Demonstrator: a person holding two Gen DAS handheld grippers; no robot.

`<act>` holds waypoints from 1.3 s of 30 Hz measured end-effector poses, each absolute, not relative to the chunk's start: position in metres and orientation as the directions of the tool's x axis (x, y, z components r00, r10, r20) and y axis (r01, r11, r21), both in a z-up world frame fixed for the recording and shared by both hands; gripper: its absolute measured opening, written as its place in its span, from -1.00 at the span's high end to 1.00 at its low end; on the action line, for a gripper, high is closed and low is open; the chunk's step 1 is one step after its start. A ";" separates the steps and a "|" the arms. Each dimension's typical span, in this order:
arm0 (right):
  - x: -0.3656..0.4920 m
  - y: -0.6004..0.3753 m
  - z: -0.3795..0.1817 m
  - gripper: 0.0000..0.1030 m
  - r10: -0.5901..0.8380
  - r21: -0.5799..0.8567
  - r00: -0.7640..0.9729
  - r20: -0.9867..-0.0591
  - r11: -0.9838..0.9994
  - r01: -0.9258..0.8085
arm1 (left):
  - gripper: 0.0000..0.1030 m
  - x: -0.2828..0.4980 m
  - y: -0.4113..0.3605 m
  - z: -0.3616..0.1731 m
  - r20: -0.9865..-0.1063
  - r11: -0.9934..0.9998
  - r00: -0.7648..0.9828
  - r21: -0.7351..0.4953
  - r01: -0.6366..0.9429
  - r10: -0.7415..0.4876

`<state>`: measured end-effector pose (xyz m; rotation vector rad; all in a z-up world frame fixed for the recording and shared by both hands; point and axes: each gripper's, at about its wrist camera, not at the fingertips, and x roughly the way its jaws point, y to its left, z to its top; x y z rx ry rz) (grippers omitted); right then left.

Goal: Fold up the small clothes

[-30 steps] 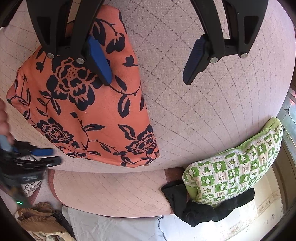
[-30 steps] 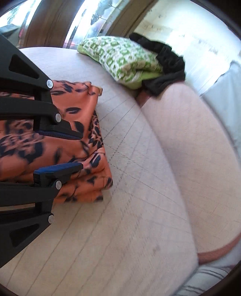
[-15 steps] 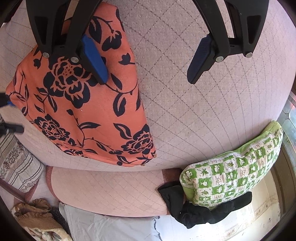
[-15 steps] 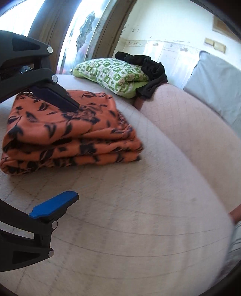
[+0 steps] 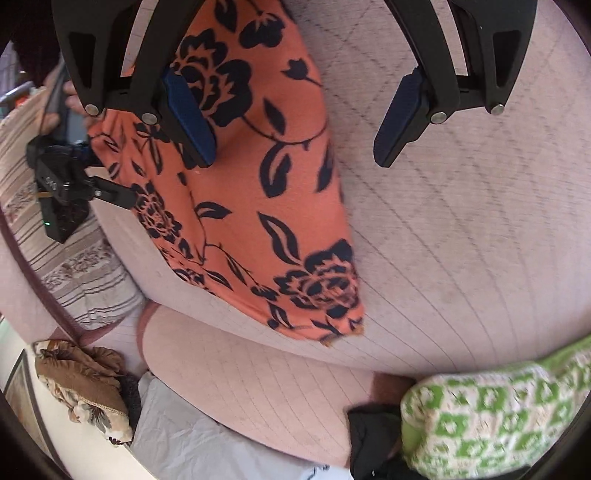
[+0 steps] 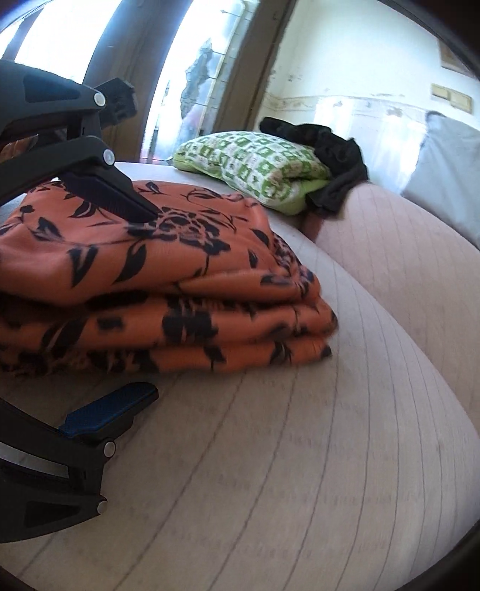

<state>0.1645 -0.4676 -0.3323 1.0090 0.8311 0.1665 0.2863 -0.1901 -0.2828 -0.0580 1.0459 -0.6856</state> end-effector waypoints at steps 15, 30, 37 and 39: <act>0.173 -0.432 -0.332 -0.62 0.509 0.796 0.709 -0.489 0.592 0.125 | -0.71 0.275 -0.216 -0.290 -0.784 0.764 0.276 -0.350 0.542 -0.555; 0.158 -0.428 -0.340 -0.31 0.427 0.761 0.783 -0.453 0.643 0.090 | -0.71 0.275 -0.219 -0.292 -0.787 0.767 0.290 -0.329 0.551 -0.545; 0.154 -0.429 -0.342 -0.31 0.423 0.765 0.793 -0.439 0.639 0.082 | -0.71 0.276 -0.219 -0.294 -0.784 0.765 0.287 -0.335 0.549 -0.550; 0.152 -0.430 -0.342 -0.31 0.422 0.765 0.794 -0.437 0.639 0.081 | -0.71 0.277 -0.218 -0.295 -0.782 0.763 0.284 -0.341 0.550 -0.555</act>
